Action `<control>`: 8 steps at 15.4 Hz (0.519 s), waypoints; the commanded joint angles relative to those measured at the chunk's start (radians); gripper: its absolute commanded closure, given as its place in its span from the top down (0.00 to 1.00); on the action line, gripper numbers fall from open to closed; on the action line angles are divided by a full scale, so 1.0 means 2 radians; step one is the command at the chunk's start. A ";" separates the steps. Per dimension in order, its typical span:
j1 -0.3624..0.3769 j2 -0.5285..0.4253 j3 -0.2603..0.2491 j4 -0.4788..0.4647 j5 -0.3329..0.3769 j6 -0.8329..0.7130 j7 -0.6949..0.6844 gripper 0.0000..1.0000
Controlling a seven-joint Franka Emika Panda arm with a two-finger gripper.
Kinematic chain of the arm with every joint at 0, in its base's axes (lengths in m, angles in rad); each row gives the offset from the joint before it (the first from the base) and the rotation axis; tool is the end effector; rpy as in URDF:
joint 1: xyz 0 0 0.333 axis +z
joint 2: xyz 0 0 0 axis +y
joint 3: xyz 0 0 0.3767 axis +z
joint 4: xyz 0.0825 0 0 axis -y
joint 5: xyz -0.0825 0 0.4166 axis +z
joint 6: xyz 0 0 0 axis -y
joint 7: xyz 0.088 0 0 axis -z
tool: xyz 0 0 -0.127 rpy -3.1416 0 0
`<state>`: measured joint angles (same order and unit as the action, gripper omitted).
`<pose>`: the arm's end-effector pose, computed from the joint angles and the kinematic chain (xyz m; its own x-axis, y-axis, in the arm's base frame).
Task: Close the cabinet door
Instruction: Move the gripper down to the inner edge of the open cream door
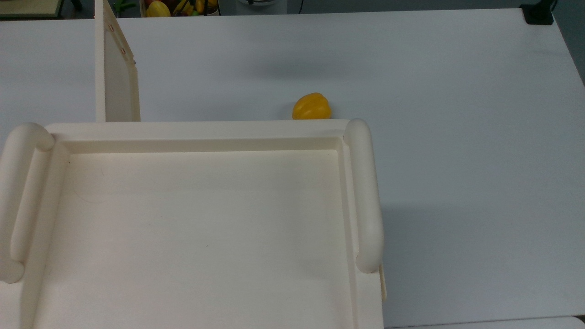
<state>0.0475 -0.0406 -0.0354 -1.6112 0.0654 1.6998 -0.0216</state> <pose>0.5872 0.0141 0.6810 0.9912 0.0250 0.1299 0.0335 -0.9974 -0.0640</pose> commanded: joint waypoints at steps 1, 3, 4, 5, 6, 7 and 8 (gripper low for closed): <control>0.002 -0.009 -0.002 -0.009 0.004 0.006 -0.004 1.00; 0.001 -0.009 -0.002 -0.010 0.004 0.005 -0.005 1.00; 0.001 -0.009 -0.002 -0.009 0.004 0.006 -0.005 1.00; 0.001 -0.009 -0.002 -0.010 0.004 0.006 -0.005 1.00; 0.001 -0.008 -0.002 -0.009 0.004 0.006 -0.005 1.00; 0.001 -0.008 -0.002 -0.009 0.004 0.006 -0.005 1.00; 0.001 -0.008 -0.002 -0.009 0.003 0.006 -0.005 1.00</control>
<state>0.0457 -0.0406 -0.0354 -1.6112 0.0654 1.6998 -0.0216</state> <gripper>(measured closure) 0.000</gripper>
